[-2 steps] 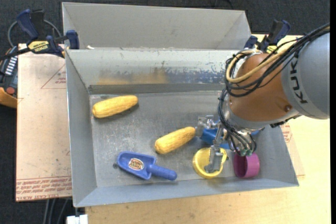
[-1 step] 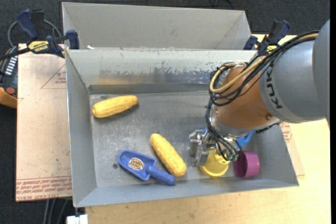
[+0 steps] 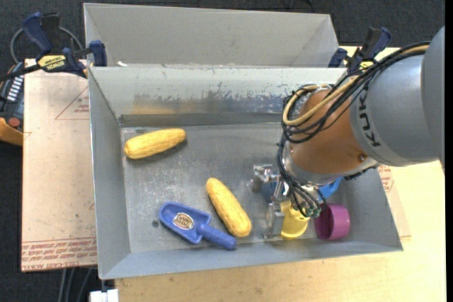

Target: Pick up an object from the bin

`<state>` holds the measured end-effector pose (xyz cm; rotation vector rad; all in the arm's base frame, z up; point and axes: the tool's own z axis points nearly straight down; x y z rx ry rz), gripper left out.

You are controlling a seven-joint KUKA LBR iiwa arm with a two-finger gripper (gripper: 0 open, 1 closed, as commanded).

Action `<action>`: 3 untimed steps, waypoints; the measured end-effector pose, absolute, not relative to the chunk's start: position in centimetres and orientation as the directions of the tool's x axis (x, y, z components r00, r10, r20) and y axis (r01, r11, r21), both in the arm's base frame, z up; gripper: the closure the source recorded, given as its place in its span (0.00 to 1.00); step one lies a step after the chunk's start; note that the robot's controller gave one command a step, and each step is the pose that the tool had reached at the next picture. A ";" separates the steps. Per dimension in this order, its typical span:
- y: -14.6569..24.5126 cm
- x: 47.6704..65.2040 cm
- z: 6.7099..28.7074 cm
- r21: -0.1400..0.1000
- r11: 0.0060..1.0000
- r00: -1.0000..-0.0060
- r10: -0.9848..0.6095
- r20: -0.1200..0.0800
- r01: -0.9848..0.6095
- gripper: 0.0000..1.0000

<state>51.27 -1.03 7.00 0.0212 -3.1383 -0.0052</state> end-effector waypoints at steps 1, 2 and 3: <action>-1.0 51.3 7.0 0.003 1.000 -1.000 -0.014 0.003 -0.014 0.00; -3.4 52.7 7.0 0.005 0.993 -0.993 0.119 0.004 0.119 0.00; -5.9 53.9 7.0 0.004 0.989 -0.989 0.149 0.002 0.149 0.00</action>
Offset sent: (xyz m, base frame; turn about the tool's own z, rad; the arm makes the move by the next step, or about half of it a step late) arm 0.0192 -0.0330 0.0000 0.1763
